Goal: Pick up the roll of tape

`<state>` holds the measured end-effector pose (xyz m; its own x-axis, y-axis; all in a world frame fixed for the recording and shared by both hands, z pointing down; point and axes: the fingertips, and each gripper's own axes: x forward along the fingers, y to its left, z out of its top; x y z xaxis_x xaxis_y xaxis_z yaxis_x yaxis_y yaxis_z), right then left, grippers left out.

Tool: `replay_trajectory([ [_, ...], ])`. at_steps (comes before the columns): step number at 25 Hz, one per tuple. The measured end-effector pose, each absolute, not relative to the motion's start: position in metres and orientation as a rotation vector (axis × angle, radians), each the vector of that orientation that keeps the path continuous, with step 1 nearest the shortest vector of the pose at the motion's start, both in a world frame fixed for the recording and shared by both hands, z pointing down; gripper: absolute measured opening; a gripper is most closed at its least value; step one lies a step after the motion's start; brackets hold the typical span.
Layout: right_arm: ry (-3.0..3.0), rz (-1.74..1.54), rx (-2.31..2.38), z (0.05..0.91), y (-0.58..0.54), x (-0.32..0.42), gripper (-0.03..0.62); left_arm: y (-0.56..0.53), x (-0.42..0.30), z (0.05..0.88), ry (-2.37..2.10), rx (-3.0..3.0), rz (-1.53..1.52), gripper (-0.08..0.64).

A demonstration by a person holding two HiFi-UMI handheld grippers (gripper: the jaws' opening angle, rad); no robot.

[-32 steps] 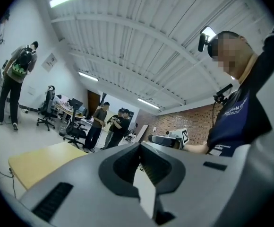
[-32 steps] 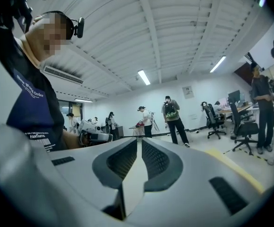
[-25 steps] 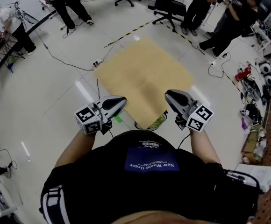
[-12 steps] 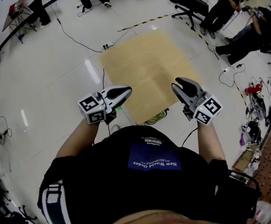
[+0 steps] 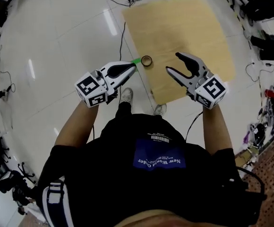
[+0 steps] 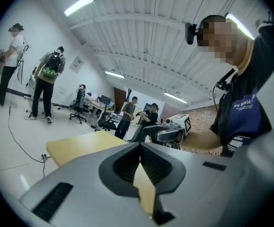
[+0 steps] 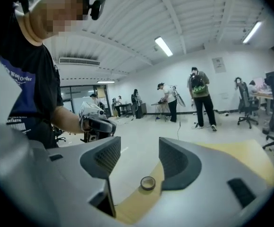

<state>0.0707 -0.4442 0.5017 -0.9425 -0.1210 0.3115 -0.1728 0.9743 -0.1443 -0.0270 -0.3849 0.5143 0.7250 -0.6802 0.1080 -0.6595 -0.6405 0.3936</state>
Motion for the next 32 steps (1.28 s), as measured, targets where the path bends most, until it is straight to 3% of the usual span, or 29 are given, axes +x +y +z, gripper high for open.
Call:
replay_trajectory([
  [4,-2.696,0.293,0.107,0.576,-0.443,0.029,0.282,-0.379,-0.058,0.555,-1.062,2.472,-0.004,0.006],
  [9,-2.555,0.279,0.036,0.657,-0.444,-0.002,0.313,-0.370,-0.081,0.607,-1.059,2.376,-0.006,0.006],
  [14,-2.437,0.116,0.023,0.714,-0.446,-0.018,0.313,-0.371,-0.090,0.655,-1.033,2.350,0.003,0.006],
  [27,-2.337,0.135,0.061,0.763,-0.443,-0.033,0.311,-0.366,-0.086,0.681,-0.980,2.346,-0.044,0.006],
  [29,-2.328,0.105,0.067,0.761,-0.440,-0.032,0.268,-0.361,-0.083,0.678,-0.974,2.346,-0.044,0.006],
  [32,-2.332,0.084,0.068,0.756,-0.437,-0.028,0.262,-0.357,-0.076,0.672,-0.965,2.352,-0.050,0.006],
])
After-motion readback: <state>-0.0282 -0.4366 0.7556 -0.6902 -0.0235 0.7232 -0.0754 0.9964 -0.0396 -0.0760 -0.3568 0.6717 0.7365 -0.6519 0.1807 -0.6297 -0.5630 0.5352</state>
